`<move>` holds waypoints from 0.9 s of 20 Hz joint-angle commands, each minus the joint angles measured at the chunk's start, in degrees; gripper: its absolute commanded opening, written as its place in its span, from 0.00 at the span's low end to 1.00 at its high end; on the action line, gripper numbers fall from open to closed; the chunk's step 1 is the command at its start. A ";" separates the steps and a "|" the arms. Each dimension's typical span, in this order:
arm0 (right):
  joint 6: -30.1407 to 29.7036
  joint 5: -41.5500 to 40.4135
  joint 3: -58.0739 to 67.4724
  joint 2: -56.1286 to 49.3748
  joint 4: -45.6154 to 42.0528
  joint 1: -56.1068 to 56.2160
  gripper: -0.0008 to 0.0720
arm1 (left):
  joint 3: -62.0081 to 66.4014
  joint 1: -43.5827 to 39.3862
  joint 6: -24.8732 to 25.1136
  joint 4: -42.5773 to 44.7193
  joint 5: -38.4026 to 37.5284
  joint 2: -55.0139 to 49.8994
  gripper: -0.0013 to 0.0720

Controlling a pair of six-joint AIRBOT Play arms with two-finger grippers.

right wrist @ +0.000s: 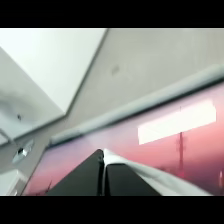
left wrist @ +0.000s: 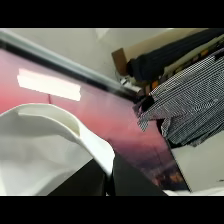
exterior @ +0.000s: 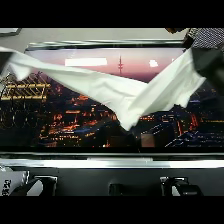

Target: Fold the clothes and pants, and hang the long-sleeved shirts on hangers.

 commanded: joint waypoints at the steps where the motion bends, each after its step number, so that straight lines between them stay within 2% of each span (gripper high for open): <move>1: 8.28 0.17 5.53 8.26 -14.25 -0.35 0.06 | 6.54 3.91 -4.72 0.94 0.57 5.31 0.04; 4: 17.51 1.33 11.98 11.37 -27.80 -0.35 0.06 | 6.71 10.14 -10.97 6.45 2.82 11.80 0.04; 6: 20.65 2.25 15.98 12.37 -33.92 -0.35 0.06 | 6.71 14.64 -15.32 11.67 4.50 15.72 0.04; 8: 22.18 3.28 19.02 12.37 -36.33 -0.35 0.06 | 6.71 18.58 -17.66 15.23 5.29 18.32 0.04; 12: 23.65 3.91 19.71 11.69 -37.29 -0.35 0.06 | 6.71 21.31 -17.62 15.72 5.25 18.25 0.04; 14: 26.51 5.60 19.71 9.42 -38.25 -0.35 0.06 | 6.71 21.29 -17.59 15.67 4.28 16.13 0.04; 18: 31.74 12.15 19.69 -3.63 -37.92 -0.33 0.06 | 5.95 18.16 -15.56 15.72 -4.52 6.67 0.04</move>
